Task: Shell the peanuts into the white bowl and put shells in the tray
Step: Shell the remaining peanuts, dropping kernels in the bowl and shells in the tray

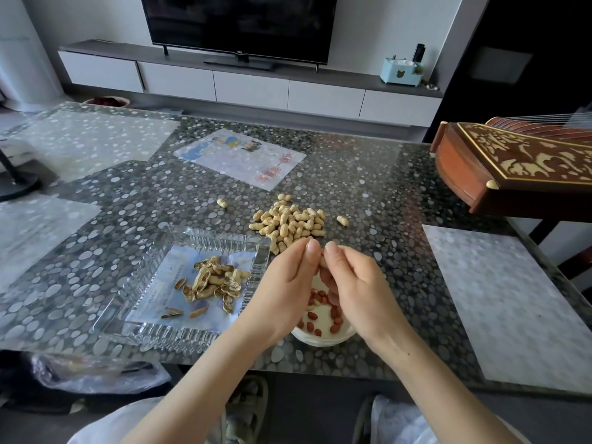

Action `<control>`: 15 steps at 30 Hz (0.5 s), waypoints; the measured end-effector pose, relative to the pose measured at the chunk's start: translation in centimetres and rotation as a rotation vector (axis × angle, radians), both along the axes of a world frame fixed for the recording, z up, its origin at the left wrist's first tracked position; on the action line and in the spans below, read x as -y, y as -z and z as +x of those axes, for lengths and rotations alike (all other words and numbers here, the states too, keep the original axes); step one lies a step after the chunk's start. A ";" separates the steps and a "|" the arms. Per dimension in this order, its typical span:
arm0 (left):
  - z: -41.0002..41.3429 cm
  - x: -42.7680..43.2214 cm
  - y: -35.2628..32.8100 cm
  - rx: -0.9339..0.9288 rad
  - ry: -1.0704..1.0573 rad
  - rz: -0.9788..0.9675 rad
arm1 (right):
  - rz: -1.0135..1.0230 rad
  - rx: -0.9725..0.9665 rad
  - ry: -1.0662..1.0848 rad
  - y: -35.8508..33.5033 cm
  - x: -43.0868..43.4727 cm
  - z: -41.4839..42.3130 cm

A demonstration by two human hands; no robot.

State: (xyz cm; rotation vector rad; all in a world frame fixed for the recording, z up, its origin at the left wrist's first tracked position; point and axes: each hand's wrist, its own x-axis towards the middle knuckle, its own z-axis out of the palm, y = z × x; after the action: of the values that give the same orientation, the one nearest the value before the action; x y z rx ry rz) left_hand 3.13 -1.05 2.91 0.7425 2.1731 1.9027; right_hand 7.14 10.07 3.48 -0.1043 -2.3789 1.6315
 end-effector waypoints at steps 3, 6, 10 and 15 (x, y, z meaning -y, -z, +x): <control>-0.1 0.0 0.2 0.003 0.005 -0.055 | 0.033 0.068 0.037 0.2 -0.1 -0.1; -0.1 -0.1 0.5 -0.021 -0.017 -0.133 | 0.059 0.119 0.084 0.4 0.1 -0.1; -0.2 0.0 0.7 -0.049 -0.029 -0.211 | -0.001 0.210 0.126 0.7 -0.4 -0.2; -0.7 0.1 1.0 0.103 0.005 -0.115 | -0.316 0.381 0.091 0.4 -0.9 -0.3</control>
State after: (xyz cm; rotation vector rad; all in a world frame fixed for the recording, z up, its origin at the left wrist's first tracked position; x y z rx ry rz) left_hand 2.42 -1.12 1.94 0.6149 2.1930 1.7547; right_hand 6.88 10.94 3.06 -0.6232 -2.2988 2.0828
